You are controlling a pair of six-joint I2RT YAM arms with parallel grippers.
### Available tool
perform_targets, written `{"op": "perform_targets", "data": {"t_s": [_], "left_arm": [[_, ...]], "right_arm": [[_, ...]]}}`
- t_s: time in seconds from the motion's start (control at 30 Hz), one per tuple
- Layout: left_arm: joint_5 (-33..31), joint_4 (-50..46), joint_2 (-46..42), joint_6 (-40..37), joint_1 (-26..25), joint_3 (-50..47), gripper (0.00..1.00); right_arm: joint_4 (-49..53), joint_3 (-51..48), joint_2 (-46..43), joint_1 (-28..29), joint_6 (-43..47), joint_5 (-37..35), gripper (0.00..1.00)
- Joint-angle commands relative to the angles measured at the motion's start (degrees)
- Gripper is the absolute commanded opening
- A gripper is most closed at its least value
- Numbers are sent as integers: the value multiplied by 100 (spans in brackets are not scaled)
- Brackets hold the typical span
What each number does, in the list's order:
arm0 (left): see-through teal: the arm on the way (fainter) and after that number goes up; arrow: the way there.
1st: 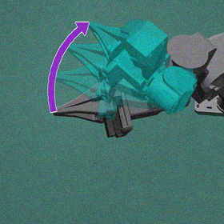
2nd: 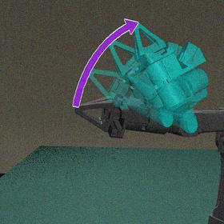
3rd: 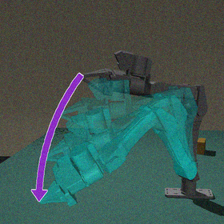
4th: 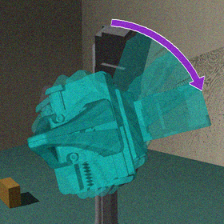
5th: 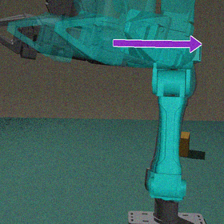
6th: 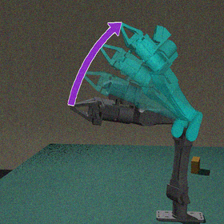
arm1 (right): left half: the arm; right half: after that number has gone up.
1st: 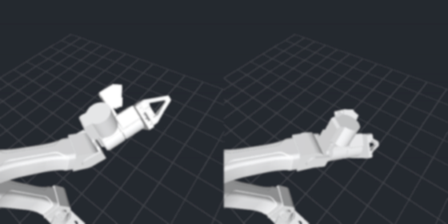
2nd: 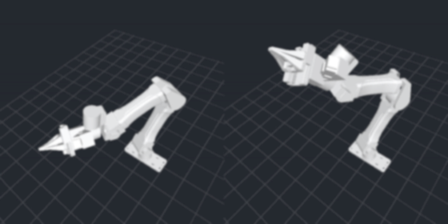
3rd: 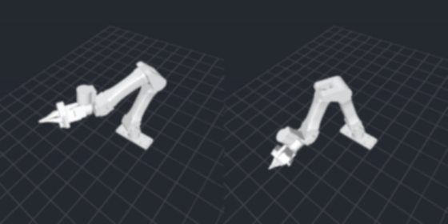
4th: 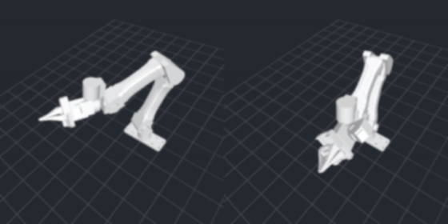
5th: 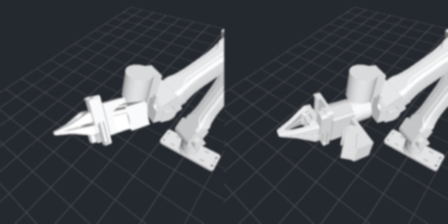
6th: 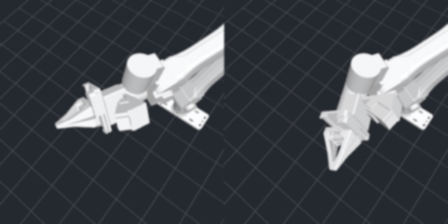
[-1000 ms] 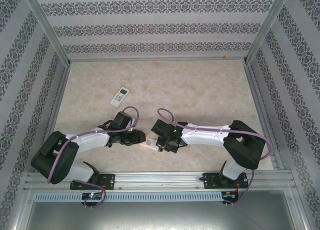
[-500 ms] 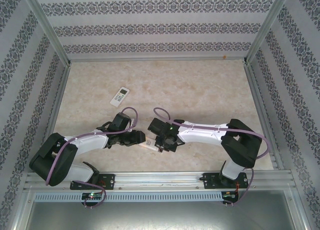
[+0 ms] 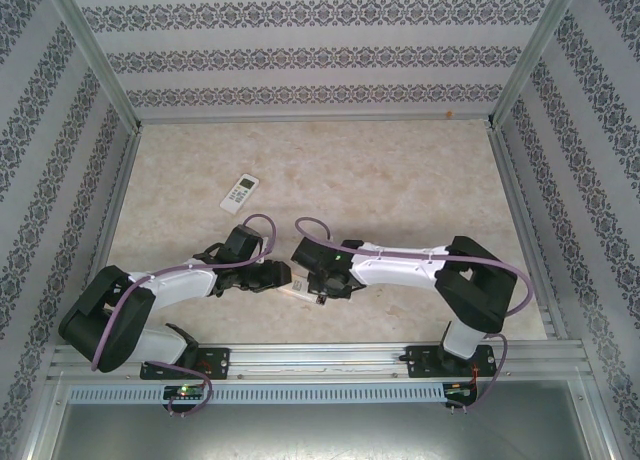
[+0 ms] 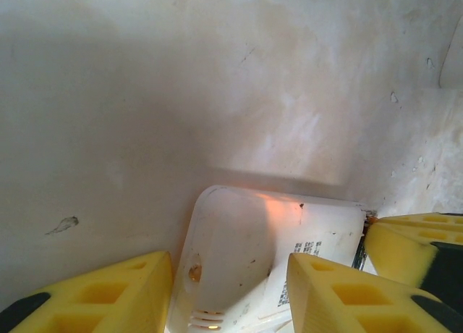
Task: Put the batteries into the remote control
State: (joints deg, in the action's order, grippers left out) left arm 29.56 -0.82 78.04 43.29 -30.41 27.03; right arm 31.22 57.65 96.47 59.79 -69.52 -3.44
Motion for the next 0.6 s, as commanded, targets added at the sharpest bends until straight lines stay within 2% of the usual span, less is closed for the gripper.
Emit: {"op": "perform_targets", "data": {"t_s": [0.0,0.13,0.2,0.33,0.43,0.47,0.57], "left_arm": [[-34,-244,8,-124,-132,64,49],[-164,-311,-168,-206,-136,108,56],[-285,-440,-332,-299,-133,162,61],[-501,-668,-689,-480,-133,222,69],[-590,-711,-941,-510,-131,169,75],[-600,-705,-1015,-506,-129,148,77],[-554,-607,-1148,-528,-134,77,84]], "right_arm": [[322,194,-601,9,785,-787,19],[662,320,-1319,-232,2316,-1641,30],[872,306,-1558,-610,3073,-1686,59],[1390,443,-1570,-1511,4364,-1193,74],[1999,659,-1207,-2211,4163,-1028,73],[2030,616,-1098,-2425,3894,-898,70],[1331,142,-960,-2762,3374,24,60]]}}
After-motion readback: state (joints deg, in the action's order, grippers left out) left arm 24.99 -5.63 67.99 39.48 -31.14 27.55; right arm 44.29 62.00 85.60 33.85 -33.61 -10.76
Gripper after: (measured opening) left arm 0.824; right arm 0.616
